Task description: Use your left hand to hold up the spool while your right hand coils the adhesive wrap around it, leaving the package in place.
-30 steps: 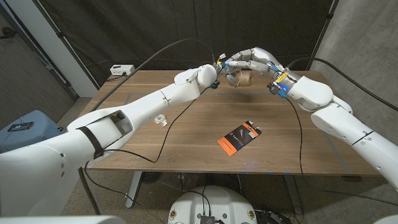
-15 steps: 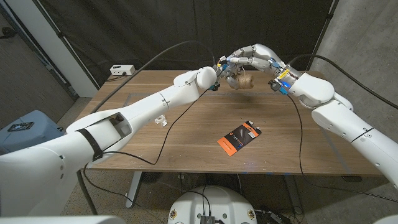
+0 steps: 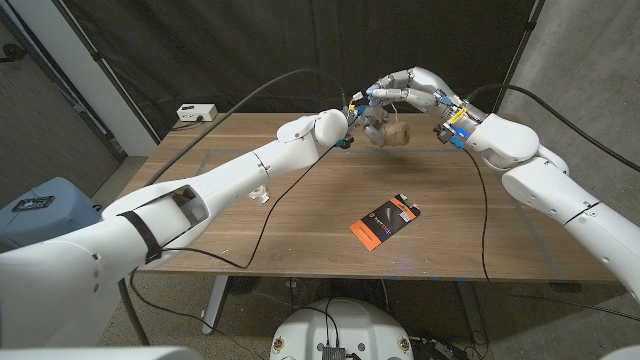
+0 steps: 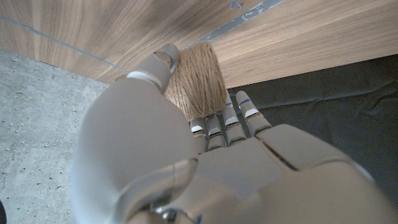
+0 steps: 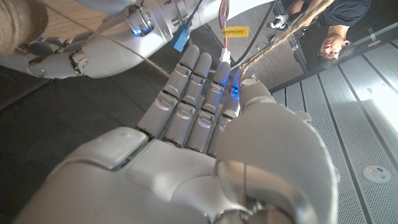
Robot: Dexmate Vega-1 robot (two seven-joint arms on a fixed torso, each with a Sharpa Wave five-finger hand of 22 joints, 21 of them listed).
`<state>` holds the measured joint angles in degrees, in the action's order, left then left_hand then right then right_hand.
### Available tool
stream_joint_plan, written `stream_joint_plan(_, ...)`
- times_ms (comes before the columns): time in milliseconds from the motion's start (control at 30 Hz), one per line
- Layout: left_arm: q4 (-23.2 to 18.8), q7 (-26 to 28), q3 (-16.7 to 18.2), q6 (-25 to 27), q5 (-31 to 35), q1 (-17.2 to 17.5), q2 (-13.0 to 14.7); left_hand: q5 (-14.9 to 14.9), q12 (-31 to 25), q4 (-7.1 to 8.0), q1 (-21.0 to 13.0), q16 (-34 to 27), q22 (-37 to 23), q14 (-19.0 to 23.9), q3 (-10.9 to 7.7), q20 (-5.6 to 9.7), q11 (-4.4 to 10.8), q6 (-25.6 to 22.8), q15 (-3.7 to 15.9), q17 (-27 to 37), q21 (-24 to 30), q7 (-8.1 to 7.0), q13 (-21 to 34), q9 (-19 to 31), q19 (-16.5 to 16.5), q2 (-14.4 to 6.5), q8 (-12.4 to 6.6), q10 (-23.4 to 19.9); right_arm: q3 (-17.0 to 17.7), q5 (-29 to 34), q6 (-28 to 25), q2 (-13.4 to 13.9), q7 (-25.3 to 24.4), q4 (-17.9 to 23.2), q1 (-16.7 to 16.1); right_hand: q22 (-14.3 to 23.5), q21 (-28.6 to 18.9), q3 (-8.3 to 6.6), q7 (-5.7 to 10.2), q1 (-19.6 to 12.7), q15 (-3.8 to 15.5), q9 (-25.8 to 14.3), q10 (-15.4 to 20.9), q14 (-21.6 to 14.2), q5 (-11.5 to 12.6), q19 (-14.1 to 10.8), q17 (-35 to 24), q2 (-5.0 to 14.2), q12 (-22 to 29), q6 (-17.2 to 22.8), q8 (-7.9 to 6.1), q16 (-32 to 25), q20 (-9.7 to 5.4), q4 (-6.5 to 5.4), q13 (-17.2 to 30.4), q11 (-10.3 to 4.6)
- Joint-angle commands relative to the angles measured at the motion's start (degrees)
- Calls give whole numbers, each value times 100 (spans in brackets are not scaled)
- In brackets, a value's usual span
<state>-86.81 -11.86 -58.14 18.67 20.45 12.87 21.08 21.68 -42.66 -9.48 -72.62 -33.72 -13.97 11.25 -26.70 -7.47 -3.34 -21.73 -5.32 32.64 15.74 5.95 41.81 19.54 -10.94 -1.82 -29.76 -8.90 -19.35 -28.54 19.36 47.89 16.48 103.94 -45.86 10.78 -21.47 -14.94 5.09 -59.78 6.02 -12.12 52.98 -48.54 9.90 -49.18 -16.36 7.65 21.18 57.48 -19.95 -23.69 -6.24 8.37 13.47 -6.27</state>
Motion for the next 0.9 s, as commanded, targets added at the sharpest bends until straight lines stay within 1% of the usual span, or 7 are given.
stream_joint_plan(33, -101, -63, 30, -11, 30, 59, 51, 23, -47, 29, 334, -28, -29, 28, -18, 45, 51, -235, 48, 9, 20, 104, 156, 488, -5, -353, -39, -16, 34, 44, 17, 10, 17, -92, 111, 29, -48, 4, -19, 5, 671, -30, 34, -58, 13, -13, -12, 50, -22, 44, -13, 31, -338, 9, 18, 18)
stream_joint_plan(300, -124, -95, 45, -40, 38, 64, 59, 24, -46, 30, 340, -30, -28, 24, -20, 39, 46, -229, 45, 9, 20, 121, 159, 492, 2, -361, -34, -18, 6, 78, 43, -39, 30, -175, 205, 30, -57, 6, -17, 11, 664, -31, 31, -62, 12, -12, -22, 53, -29, 49, -6, 36, -334, 5, 24, 17)
stream_joint_plan(433, -160, -93, 66, -80, 28, 86, 77, 25, -46, 33, 346, -31, -28, 25, -19, 45, 57, -235, 49, 8, 24, 114, 161, 494, -2, -364, -35, -18, -28, 99, 33, -71, 44, -221, 269, 29, -61, 6, -20, 11, 663, -32, 38, -60, 12, -11, -25, 52, -31, 47, -1, 41, -330, 6, 24, 25)
stream_joint_plan(467, -167, -98, 70, -93, 22, 91, 82, 25, -46, 32, 346, -33, -28, 26, -18, 46, 53, -231, 50, 9, 24, 90, 162, 494, -2, -363, -34, -18, -35, 116, 37, -80, 38, -237, 285, 29, -62, 7, -21, 10, 663, -32, 34, -60, 12, -13, -26, 50, -33, 49, -1, 41, -329, 7, 25, 22)
stream_joint_plan(600, -194, -113, 80, -109, 19, 112, 96, 24, -45, 36, 352, -37, -27, 19, -14, 46, 53, -238, 48, 13, 26, 111, 164, 497, -1, -368, -35, -19, -53, 144, 26, -104, 31, -285, 342, 30, -67, 7, -18, 9, 661, -33, 41, -62, 12, -14, -32, 50, -34, 61, -1, 43, -324, 8, 27, 28)
stream_joint_plan(900, -254, -170, 93, -176, -1, 154, 132, 28, -42, 25, 351, -31, -27, 25, -23, 48, 57, -256, 57, 2, 30, 101, 166, 501, -2, -362, -39, -15, -103, 190, -11, -172, 18, -400, 475, 30, -78, 13, -31, 19, 650, -35, 50, -72, 11, -16, -45, 51, -39, 59, 9, 44, -319, 2, 31, 34)
